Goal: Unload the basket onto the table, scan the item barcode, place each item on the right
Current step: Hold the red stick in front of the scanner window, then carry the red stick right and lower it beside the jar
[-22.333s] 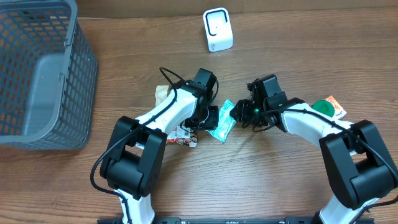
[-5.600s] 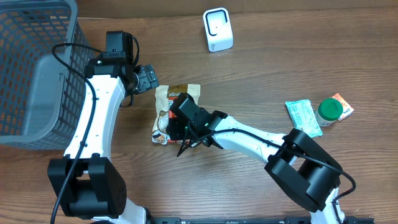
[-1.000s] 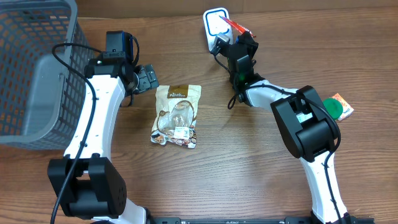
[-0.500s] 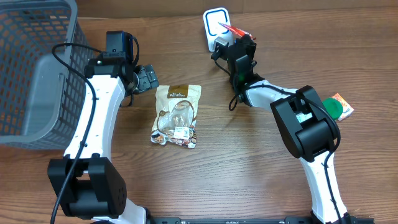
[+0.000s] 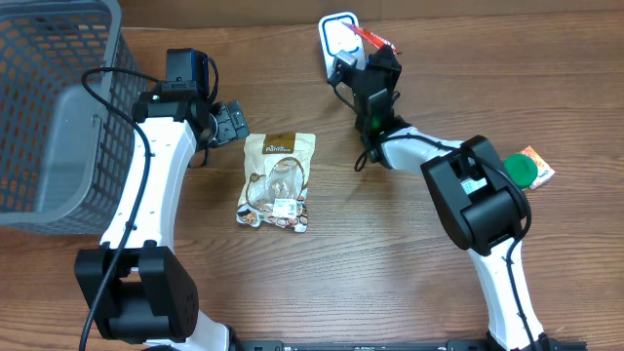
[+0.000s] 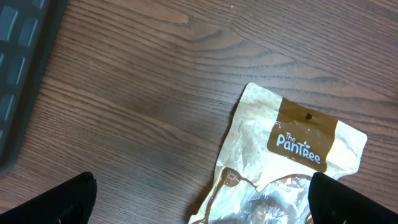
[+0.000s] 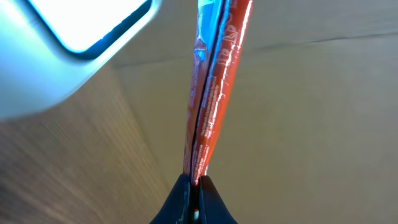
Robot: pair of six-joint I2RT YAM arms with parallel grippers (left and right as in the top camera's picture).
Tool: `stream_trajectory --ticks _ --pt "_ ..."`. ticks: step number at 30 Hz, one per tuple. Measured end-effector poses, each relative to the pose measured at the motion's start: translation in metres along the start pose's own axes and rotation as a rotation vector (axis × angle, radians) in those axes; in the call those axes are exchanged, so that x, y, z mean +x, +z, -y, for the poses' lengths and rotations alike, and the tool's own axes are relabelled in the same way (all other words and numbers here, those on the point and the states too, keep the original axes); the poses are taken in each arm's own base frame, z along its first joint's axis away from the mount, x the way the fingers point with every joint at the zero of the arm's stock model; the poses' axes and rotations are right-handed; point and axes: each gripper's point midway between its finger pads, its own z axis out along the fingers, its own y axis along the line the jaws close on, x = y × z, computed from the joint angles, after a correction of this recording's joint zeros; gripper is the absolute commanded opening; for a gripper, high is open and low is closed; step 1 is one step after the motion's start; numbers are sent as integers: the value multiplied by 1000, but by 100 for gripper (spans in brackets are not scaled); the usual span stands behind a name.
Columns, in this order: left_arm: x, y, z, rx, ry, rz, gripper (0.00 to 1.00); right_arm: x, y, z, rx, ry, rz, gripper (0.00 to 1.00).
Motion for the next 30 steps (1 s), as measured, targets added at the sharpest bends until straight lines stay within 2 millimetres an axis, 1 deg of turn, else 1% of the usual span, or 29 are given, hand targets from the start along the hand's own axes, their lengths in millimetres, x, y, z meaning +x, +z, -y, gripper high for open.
stream_trajectory --ticks 4,6,8,10,12,13,15,19,21,22,24,26,27,29,30 --pt "0 0 0 0 0 0 99 -20 -17 -2 12 4 12 3" --pt "0 0 0 0 0 0 100 -34 -29 -7 5 7 32 3" --pt "0 0 0 0 0 0 100 -43 -38 -14 -23 -10 41 3" --pt "0 0 0 0 0 0 100 -49 -51 -26 -90 -45 40 4" --pt "0 0 0 0 0 1 100 -49 -61 -31 -147 -61 31 3" --pt "0 0 0 0 0 -1 100 -49 -66 -28 -171 -54 25 3" --pt "0 0 0 0 0 -1 100 -46 -74 -13 -196 -12 10 3" --pt "0 0 0 0 0 0 100 -30 -98 40 -245 146 -44 3" --pt "0 0 0 0 0 0 100 -15 -118 60 -306 229 -84 3" --pt "0 0 0 0 0 0 100 -7 -130 66 -353 272 -101 3" --pt "0 0 0 0 0 -1 100 7 -151 70 -449 361 -140 4" --pt "0 0 0 0 0 0 100 21 -172 60 -573 450 -197 3" --pt "0 0 0 0 0 0 100 25 -178 56 -610 478 -218 4" --pt "0 0 0 0 0 0 100 44 -199 33 -756 571 -343 4" --pt "0 0 0 0 0 0 100 53 -205 24 -801 602 -400 4"
